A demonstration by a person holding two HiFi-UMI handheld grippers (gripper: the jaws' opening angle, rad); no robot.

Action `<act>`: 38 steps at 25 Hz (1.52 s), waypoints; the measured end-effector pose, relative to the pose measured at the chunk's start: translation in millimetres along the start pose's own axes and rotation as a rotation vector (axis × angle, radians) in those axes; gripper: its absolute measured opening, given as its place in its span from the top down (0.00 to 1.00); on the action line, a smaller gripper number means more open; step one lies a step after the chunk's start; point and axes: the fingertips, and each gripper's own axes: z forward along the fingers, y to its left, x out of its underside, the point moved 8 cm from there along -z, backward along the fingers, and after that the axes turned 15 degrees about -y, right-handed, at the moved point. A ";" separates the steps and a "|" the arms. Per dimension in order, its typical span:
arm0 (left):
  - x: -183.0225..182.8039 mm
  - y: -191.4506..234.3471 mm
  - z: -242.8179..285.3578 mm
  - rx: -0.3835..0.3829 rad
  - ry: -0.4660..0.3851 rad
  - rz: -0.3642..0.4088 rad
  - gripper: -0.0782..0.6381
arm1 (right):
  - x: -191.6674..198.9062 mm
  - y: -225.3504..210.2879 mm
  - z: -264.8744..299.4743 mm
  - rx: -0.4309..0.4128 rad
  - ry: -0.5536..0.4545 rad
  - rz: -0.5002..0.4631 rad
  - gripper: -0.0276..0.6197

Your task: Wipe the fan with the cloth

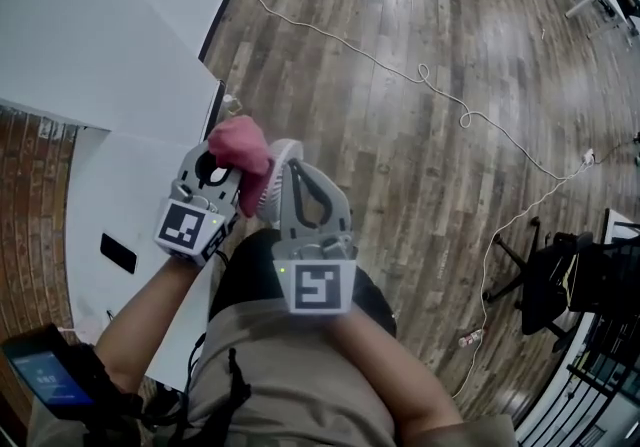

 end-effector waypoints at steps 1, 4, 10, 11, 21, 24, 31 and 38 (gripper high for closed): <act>0.1 1.8 1.6 0.009 0.001 0.008 0.77 | 2.1 -0.7 0.9 0.012 0.004 0.016 0.96; 2.1 3.7 7.5 0.072 0.019 0.042 0.77 | 6.3 -5.8 2.0 0.071 0.042 0.066 0.96; 3.6 -7.0 23.3 0.185 0.050 0.000 0.77 | 3.0 -21.9 5.4 0.094 0.055 -0.050 0.96; 2.8 -8.9 25.1 0.194 0.051 0.003 0.77 | 2.0 -23.6 3.6 0.098 0.049 -0.051 0.96; 10.8 1.1 37.4 0.235 0.066 0.011 0.77 | 2.9 -41.0 3.5 0.165 0.065 -0.078 0.96; 15.9 8.6 38.0 0.235 0.082 0.007 0.77 | 4.7 -40.1 6.2 0.165 0.067 -0.085 0.96; 22.6 12.2 44.3 0.246 0.095 0.014 0.77 | 9.3 -42.1 5.2 0.180 0.090 -0.078 0.96; 27.9 18.6 55.7 0.275 0.118 0.027 0.77 | 12.1 -49.5 8.8 0.210 0.088 -0.081 0.96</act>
